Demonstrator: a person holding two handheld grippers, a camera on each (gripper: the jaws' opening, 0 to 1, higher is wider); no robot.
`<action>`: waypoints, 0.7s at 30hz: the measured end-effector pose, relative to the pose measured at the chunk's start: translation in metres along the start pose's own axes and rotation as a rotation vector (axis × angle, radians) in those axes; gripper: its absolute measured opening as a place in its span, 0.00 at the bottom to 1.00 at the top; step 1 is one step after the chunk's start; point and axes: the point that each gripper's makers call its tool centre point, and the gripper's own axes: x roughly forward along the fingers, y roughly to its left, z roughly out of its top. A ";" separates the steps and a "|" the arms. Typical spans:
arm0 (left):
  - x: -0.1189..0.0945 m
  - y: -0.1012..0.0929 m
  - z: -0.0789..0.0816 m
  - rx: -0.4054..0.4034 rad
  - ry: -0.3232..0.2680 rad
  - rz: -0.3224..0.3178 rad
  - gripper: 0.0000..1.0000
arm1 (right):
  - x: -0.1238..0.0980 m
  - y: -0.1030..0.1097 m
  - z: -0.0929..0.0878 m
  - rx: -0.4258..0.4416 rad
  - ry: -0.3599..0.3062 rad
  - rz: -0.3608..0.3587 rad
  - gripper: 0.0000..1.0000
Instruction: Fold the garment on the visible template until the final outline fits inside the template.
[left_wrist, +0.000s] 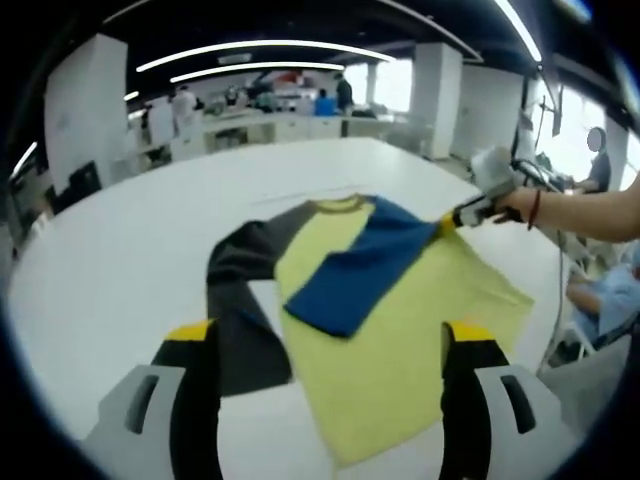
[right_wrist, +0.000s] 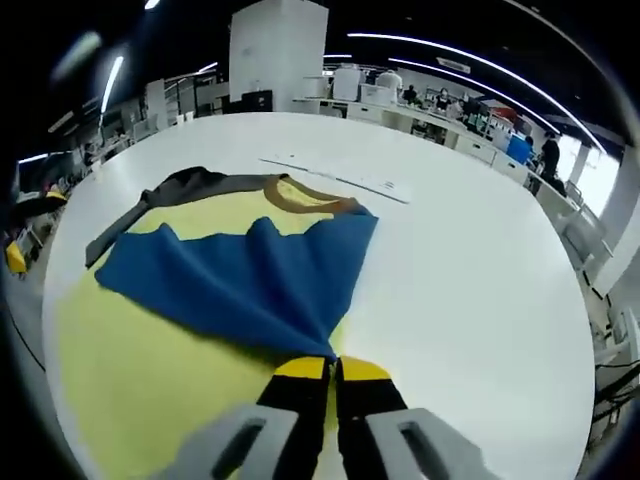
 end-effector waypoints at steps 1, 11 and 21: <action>0.000 0.000 0.000 -0.001 0.000 0.000 0.88 | 0.001 -0.002 -0.003 0.003 0.007 -0.002 0.00; -0.001 -0.001 0.001 0.003 0.002 -0.001 0.88 | 0.003 -0.008 -0.011 0.011 0.025 -0.019 0.00; 0.004 0.000 0.015 0.025 -0.008 -0.022 0.88 | 0.000 -0.007 -0.006 0.022 0.003 0.000 0.16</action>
